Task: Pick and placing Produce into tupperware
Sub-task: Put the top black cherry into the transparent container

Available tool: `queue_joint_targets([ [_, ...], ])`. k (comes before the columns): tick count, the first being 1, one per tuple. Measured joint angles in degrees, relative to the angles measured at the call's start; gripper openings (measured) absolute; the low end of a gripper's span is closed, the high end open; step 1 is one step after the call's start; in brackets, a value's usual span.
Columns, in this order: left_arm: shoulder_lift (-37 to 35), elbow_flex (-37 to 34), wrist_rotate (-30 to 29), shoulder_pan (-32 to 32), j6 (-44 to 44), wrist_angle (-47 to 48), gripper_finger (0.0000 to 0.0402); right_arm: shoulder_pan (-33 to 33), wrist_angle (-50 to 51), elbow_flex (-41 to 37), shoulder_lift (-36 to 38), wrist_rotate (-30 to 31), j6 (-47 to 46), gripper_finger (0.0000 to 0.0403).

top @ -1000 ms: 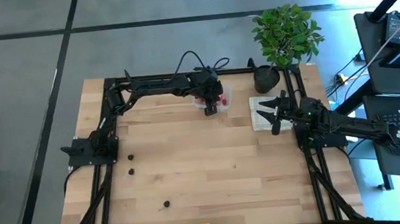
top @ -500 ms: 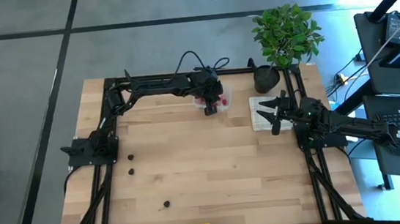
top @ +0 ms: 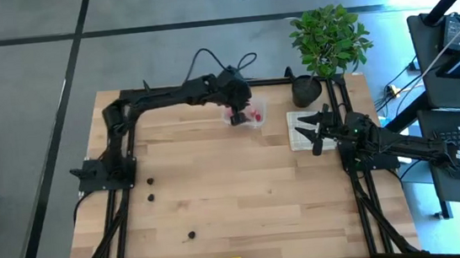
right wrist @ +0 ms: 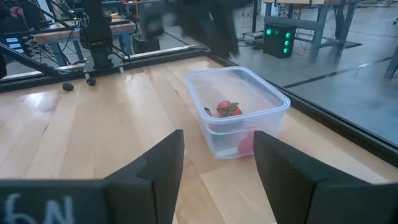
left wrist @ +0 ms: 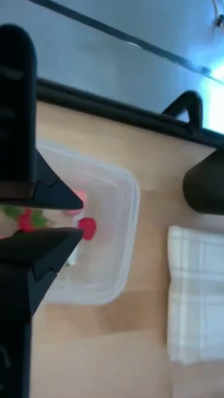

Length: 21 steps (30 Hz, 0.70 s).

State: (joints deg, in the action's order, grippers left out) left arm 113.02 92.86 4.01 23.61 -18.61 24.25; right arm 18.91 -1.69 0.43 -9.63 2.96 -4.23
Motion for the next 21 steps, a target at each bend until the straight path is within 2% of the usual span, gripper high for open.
queue_joint_targets([
  [5, -7.59, 0.05, 0.0, -0.52, -3.18, 8.97, 0.0061, -0.02, 0.0, 0.0, 0.0, 0.0, -0.02, 0.0195],
  [9, -13.75, 0.07, 0.43, -1.96, -10.15, 22.38, 0.0068, -0.02, 0.06, 0.0, -0.13, -0.02, -0.02, 0.0195],
  [11, -16.59, 0.07, 2.5, -2.91, -11.82, 28.89, 0.0072, 0.0, 0.05, 0.0, -0.23, -0.02, -0.02, 0.0195],
  [16, -22.47, 0.04, 12.57, -4.94, -13.42, 41.54, 0.0081, -0.01, 0.14, 0.0, -0.4, -0.02, -0.07, 0.0195],
  [21, -27.34, 0.02, 13.53, -8.61, -10.3, 45.55, 0.0089, -0.01, 0.12, 0.0, -0.68, -0.02, -0.13, 0.0195],
])
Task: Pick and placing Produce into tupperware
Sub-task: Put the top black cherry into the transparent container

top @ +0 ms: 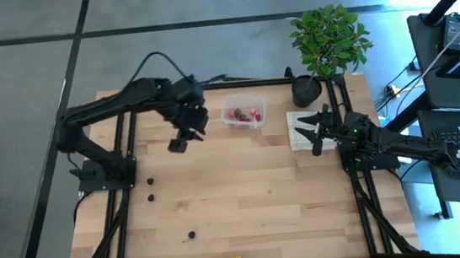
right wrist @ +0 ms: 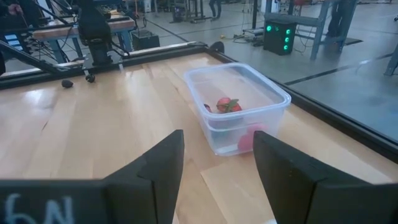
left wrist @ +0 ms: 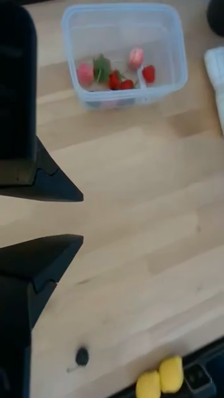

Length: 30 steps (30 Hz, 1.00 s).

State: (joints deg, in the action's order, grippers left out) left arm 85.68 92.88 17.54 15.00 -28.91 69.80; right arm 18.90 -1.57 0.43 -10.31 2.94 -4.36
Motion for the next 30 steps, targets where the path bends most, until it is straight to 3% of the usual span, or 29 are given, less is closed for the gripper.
queue_joint_targets([
  [5, -3.39, -0.02, -0.94, -4.38, 2.85, 0.66, 0.0097, -0.01, -0.03, 0.0, -0.2, -0.02, -0.17, 0.0195],
  [17, -5.27, -1.37, -16.0, -14.5, 20.54, 8.05, 0.0111, -0.01, -0.03, 0.0, -0.2, -0.02, -1.14, 0.0195],
  [30, -18.81, -23.16, -20.32, -16.48, 40.42, 5.62, 0.0094, -0.01, -0.06, 0.0, -0.2, -0.02, -2.71, 0.0195],
])
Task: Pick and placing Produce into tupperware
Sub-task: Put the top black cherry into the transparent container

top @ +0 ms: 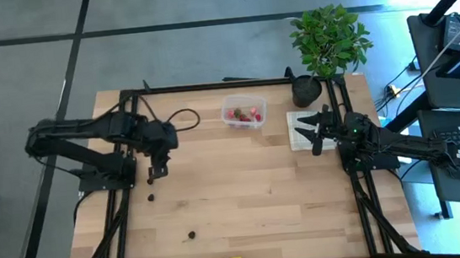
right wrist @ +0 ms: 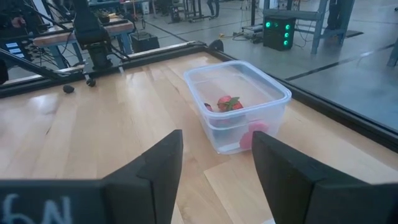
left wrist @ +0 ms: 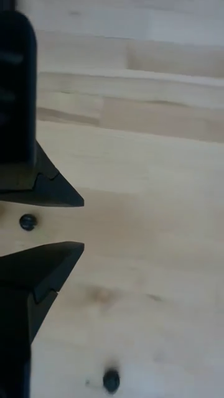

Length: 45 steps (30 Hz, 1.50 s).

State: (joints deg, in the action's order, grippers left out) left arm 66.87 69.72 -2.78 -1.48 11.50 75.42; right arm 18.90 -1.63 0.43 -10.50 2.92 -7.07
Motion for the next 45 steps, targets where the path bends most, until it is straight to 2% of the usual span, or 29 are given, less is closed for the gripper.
queue_joint_targets([
  [4, -4.78, -7.36, -3.72, -2.66, 3.39, -3.3, 0.0089, 0.02, 0.01, 0.0, 0.0, 0.0, -0.07, 0.0195],
  [10, -8.9, -17.33, -4.41, -7.82, 5.69, -10.63, 0.0093, 0.02, 0.0, 0.0, 0.0, 0.0, -0.39, 0.0195],
  [21, -10.36, -30.98, -4.47, -13.81, 19.28, -20.48, 0.0119, 0.01, 0.0, 0.0, 0.0, 0.0, -0.39, 0.0195],
  [29, -10.32, -35.25, -2.08, -15.25, 21.37, -22.56, 0.0123, 0.01, 0.0, 0.0, 0.0, 0.0, -0.39, 0.0195],
  [34, -10.32, -35.76, 0.79, -16.3, 21.27, -22.47, 0.0107, 0.0, -0.01, 0.0, 0.0, 0.0, -0.39, 0.0195],
  [45, -10.32, -35.76, 2.63, -17.57, 19.87, -22.36, 0.007, 0.0, -0.02, 0.0, 0.0, 0.02, -0.31, 0.0195],
])
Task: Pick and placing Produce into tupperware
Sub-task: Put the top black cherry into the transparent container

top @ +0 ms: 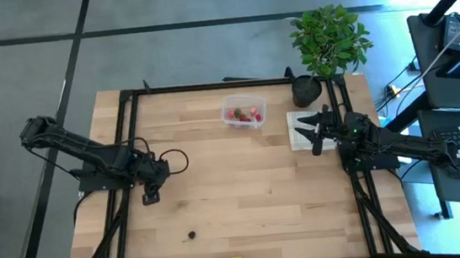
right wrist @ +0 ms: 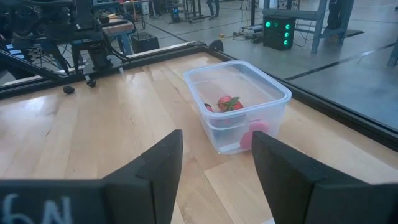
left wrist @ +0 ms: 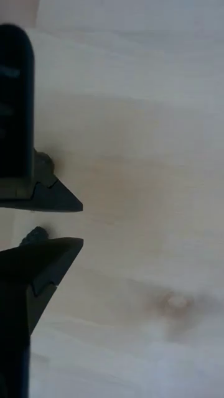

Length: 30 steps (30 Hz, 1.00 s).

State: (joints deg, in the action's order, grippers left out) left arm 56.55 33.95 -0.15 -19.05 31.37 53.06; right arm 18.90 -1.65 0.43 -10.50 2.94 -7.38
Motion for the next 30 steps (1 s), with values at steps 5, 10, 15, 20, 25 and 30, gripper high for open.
queue_joint_targets([
  [5, 0.07, -0.02, -1.21, -1.65, -4.89, 0.0, 0.0053, 0.0, 0.0, 0.0, 0.0, 0.0, 0.06, 0.0195],
  [10, 0.07, -0.02, -5.02, -2.5, -5.23, 0.34, 0.0044, 0.0, 0.0, 0.0, 0.0, 0.0, 0.11, 0.0195],
  [15, 0.11, -0.04, -5.34, -3.74, -8.41, 0.48, 0.0056, 0.0, 0.0, 0.0, 0.0, 0.0, 0.11, 0.0195],
  [20, 0.11, -0.04, -5.9, -4.04, -9.02, 0.48, 0.0085, 0.0, 0.0, 0.0, 0.0, 0.0, 0.11, 0.0195],
  [25, 0.11, -0.04, -6.4, -4.04, -8.89, 0.5, 0.0118, 0.01, 0.0, 0.0, 0.0, 0.0, 0.11, 0.0195],
  [30, 0.38, -0.63, -6.37, -4.02, -6.14, 2.11, 0.014, 0.01, 0.0, 0.0, 0.0, 0.01, 0.11, 0.0195],
])
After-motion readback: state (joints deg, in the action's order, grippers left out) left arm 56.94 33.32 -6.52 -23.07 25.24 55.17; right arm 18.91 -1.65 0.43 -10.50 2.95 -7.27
